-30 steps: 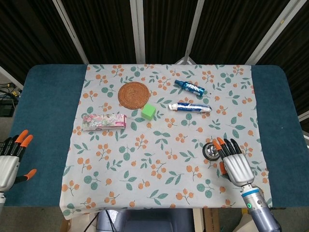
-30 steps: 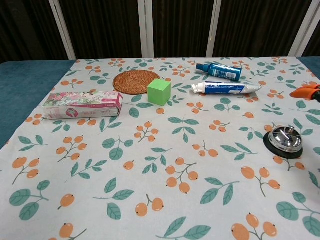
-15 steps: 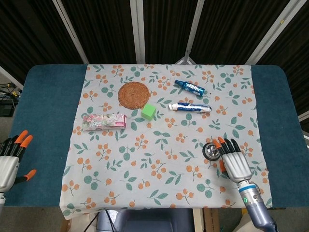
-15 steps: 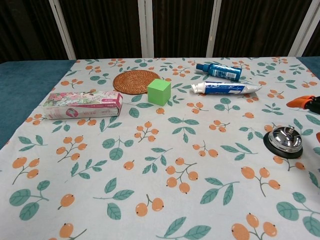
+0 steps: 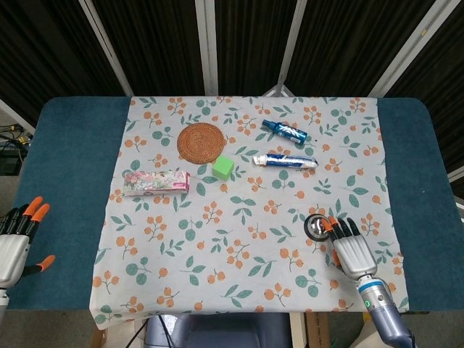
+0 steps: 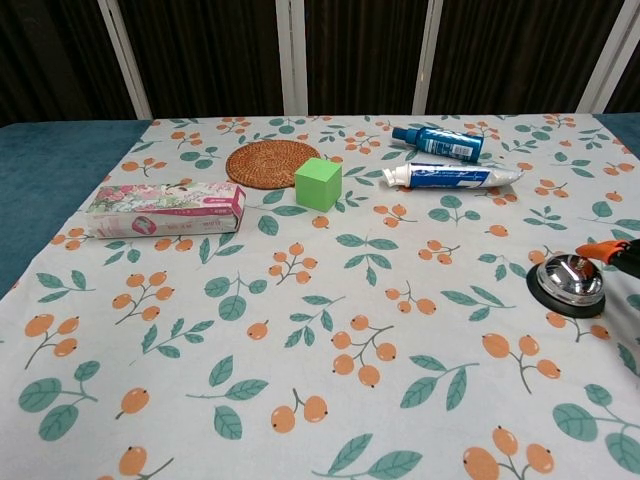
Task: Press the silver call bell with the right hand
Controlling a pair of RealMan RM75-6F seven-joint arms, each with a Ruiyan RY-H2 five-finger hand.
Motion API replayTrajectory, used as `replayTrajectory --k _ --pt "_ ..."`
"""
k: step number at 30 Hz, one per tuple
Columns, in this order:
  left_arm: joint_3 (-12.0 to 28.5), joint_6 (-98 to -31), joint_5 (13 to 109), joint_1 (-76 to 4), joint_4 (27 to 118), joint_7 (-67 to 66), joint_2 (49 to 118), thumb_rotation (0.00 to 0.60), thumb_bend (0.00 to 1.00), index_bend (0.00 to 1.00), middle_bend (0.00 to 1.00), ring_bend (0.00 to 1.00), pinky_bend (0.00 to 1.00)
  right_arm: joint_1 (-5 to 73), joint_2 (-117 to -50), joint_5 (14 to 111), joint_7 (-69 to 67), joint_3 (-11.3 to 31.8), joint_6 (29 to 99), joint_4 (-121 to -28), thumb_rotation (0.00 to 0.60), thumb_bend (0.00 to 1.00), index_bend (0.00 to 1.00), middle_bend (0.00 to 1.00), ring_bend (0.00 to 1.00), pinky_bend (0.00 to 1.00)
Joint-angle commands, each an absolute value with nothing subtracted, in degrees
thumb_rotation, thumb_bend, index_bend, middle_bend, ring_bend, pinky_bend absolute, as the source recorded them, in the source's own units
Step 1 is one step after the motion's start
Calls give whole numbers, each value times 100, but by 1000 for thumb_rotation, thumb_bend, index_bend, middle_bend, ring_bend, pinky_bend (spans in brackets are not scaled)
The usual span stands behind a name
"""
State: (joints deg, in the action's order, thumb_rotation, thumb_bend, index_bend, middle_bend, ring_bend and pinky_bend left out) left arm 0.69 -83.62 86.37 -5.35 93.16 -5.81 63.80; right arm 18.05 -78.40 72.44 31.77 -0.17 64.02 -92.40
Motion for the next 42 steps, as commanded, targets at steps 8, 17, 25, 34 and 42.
replayTrajectory --k 8,17,25,34,42 --pt "88 -8353 8620 -546 9340 -587 6373 600 34 0 0 0 0 1795 -7967 7163 3442 -70 6515 -9202 600 717 0 0 0 0" --pt "101 -8368 8607 -543 9335 -598 6386 600 34 0 0 0 0 1656 -7627 7772 2542 305 7384 -9538 600 632 0 0 0 0" --pt "84 -8377 8652 -543 9285 -577 6373 600 33 0 0 0 0 1280 -6966 7992 2056 261 7927 -10042 600 327 0 0 0 0" --pt "92 -8392 8682 -553 9217 -567 6385 600 33 0 0 0 0 800 -6638 8491 1380 28 8559 -9656 600 324 0 0 0 0" --pt "106 -8426 8681 -545 9228 -585 6381 600 33 0 0 0 0 787 -6700 8665 1109 -1 8474 -9496 600 324 0 0 0 0"
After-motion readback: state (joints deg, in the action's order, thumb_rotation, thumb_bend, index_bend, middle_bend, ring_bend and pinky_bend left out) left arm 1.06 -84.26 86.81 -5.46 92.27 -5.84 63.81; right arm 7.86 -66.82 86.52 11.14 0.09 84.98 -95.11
